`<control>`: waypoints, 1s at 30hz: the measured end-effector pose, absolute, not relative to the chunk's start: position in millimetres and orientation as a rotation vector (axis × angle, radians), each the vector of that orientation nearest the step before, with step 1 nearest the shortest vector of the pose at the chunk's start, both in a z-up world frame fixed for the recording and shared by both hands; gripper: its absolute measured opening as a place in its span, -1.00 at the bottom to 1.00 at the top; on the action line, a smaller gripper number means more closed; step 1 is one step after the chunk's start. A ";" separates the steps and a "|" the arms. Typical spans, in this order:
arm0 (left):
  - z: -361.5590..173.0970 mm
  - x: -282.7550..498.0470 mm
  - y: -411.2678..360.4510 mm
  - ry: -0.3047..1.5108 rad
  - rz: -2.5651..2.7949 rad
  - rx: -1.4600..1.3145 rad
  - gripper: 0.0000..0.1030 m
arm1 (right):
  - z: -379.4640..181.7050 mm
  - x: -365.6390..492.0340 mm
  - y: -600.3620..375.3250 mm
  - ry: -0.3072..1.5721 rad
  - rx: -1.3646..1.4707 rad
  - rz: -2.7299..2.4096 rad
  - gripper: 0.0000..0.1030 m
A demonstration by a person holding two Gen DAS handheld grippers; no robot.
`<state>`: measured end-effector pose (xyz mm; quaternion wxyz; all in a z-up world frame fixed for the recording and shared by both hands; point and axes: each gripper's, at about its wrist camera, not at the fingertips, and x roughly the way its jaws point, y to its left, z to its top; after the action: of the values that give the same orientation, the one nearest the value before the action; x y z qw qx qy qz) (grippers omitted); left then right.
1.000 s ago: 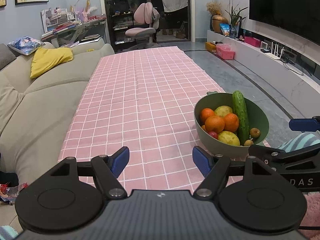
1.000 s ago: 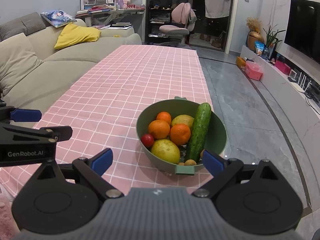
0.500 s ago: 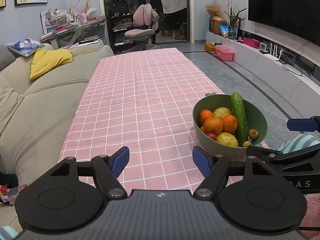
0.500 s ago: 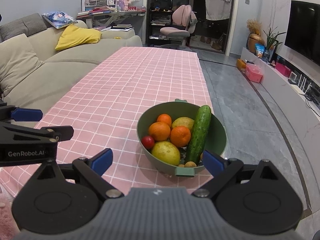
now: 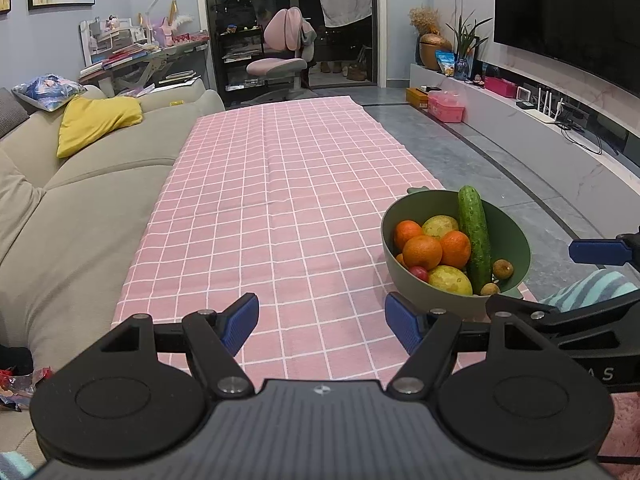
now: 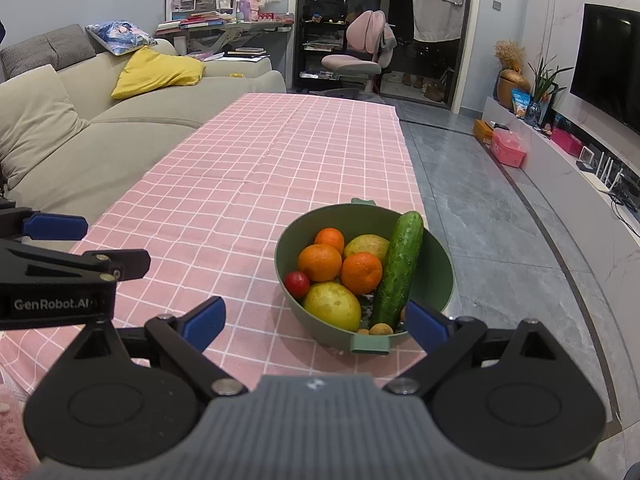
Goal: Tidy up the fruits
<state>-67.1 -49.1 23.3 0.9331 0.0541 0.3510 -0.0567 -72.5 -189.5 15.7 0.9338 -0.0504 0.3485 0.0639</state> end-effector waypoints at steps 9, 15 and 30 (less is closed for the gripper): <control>22.9 -67.2 -50.0 0.720 -0.121 0.110 0.64 | 15.4 -72.6 -189.3 0.710 -0.106 0.133 0.80; 22.4 -66.7 -49.9 0.717 -0.126 0.108 0.64 | 15.4 -72.8 -189.3 0.710 -0.107 0.133 0.80; 23.7 -67.1 -49.6 0.715 -0.124 0.105 0.65 | 15.6 -73.2 -189.0 0.712 -0.104 0.132 0.80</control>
<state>-67.1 -49.6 23.7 0.9336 0.0513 0.3495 -0.0607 -73.2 -189.0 15.6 0.9337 -0.0509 0.3483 0.0648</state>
